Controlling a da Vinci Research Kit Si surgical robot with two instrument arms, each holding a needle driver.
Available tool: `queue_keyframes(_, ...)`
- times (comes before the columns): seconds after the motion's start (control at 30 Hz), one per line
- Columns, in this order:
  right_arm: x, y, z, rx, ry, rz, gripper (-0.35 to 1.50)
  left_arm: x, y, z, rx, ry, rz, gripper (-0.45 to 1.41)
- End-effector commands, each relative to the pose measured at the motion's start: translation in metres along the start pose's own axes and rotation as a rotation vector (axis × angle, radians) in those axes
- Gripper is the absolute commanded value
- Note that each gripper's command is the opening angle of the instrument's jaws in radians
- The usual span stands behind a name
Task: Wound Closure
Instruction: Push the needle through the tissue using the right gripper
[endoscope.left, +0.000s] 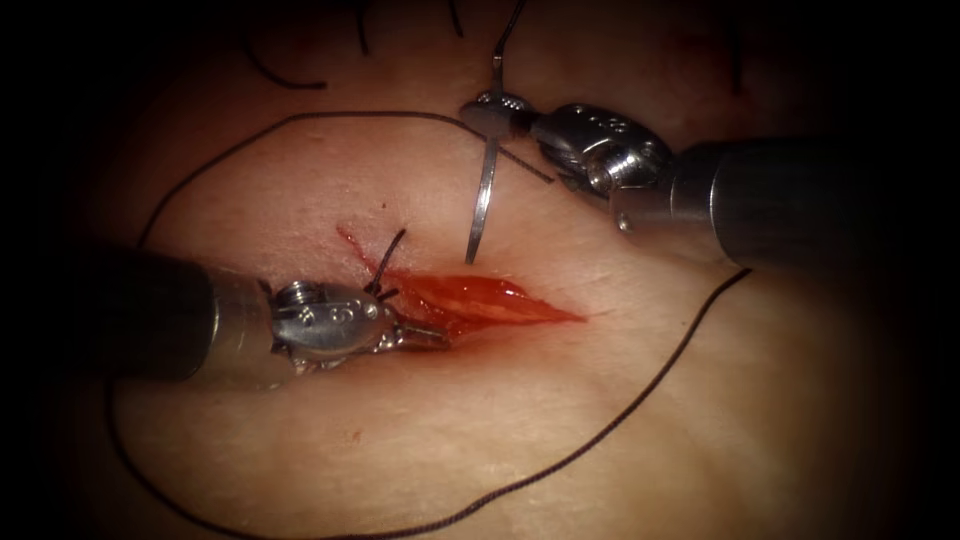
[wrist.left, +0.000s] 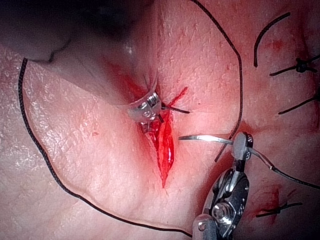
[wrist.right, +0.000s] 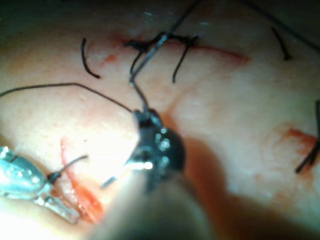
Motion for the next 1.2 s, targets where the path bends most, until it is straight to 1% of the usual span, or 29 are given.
queue_keyframes(0.03, 0.0000, -0.0003, 0.0006, 0.006, -0.002, 0.017, -0.35, -0.0004, 0.0005, 0.0009, -0.002, 0.000, -0.001, -0.06)
queue_keyframes(0.17, 0.0002, -0.0008, 0.0005, 0.012, 0.001, 0.061, -0.35, -0.0004, 0.0005, 0.0009, -0.002, 0.000, -0.001, -0.08)
queue_keyframes(0.2, 0.0001, -0.0011, 0.0004, 0.020, 0.010, 0.102, -0.35, -0.0004, 0.0005, 0.0009, -0.002, 0.000, -0.001, -0.08)
queue_keyframes(0.23, 0.0001, -0.0011, 0.0004, 0.020, 0.010, 0.102, -0.35, -0.0004, 0.0005, 0.0009, -0.002, 0.000, -0.001, -0.08)
queue_keyframes(0.3, -0.0001, -0.0014, 0.0004, 0.027, 0.006, 0.178, -0.35, -0.0004, 0.0005, 0.0009, -0.002, 0.000, -0.001, -0.08)
queue_keyframes(0.5, -0.0001, -0.0023, 0.0002, 0.036, -0.003, 0.233, -0.35, -0.0006, 0.0004, 0.0008, -0.003, -0.001, 0.000, -0.08)
queue_keyframes(0.63, -0.0004, -0.0033, 0.0002, 0.043, -0.017, 0.231, -0.35, -0.0006, 0.0004, 0.0006, 0.001, -0.001, 0.001, -0.09)
queue_keyframes(0.73, -0.0010, -0.0043, 0.0002, 0.044, -0.044, 0.225, -0.35, -0.0006, 0.0003, 0.0004, 0.002, -0.001, 0.001, -0.09)
queue_keyframes(0.77, -0.0011, -0.0045, 0.0002, 0.045, -0.051, 0.207, -0.35, -0.0006, 0.0003, 0.0004, 0.001, -0.001, 0.001, -0.09)
queue_keyframes(0.83, -0.0017, -0.0057, 0.0000, 0.033, -0.053, 0.121, -0.35, -0.0006, 0.0003, 0.0003, 0.000, -0.002, 0.001, -0.09)
queue_keyframes(0.93, -0.0023, -0.0065, -0.0003, 0.019, -0.059, 0.118, -0.35, -0.0006, 0.0003, 0.0002, 0.003, -0.002, 0.001, -0.09)
queue_keyframes(1.1, -0.0032, -0.0067, -0.0009, -0.028, -0.085, 0.111, -0.35, -0.0006, 0.0004, 0.0002, 0.002, -0.002, 0.001, -0.11)
queue_keyframes(1.2, -0.0035, -0.0066, -0.0011, -0.032, -0.087, 0.102, -0.35, -0.0006, 0.0003, 0.0002, 0.002, -0.002, 0.001, -0.11)
